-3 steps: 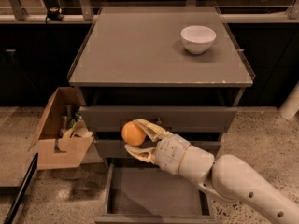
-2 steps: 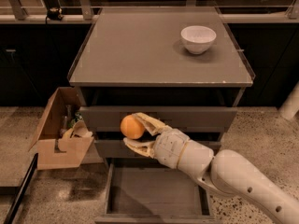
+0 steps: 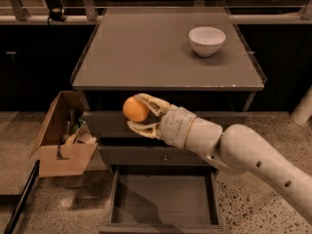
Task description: Pick orange from bottom drawer and place on counter
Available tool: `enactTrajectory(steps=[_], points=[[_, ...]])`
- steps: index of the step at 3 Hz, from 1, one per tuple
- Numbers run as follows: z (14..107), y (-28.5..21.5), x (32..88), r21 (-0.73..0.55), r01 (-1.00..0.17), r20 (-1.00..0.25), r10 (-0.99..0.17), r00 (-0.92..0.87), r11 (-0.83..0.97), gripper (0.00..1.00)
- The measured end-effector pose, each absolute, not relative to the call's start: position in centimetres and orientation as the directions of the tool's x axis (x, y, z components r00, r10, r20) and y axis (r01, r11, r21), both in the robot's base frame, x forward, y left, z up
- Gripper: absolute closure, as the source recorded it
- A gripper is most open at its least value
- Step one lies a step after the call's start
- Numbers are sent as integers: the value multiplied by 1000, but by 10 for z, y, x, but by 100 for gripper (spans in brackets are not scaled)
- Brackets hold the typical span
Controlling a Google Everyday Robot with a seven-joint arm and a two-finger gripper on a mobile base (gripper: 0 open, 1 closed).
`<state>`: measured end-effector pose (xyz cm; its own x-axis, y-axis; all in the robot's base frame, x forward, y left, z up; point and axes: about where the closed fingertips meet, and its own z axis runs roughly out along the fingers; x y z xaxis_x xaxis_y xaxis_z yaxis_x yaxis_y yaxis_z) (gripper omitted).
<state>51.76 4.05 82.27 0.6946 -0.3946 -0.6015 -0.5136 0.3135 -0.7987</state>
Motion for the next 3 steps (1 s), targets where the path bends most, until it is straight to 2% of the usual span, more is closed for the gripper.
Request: enactTrajectory(steps=[3], points=[[892,47,581,-870,-446,-492,-421,762,209,100]])
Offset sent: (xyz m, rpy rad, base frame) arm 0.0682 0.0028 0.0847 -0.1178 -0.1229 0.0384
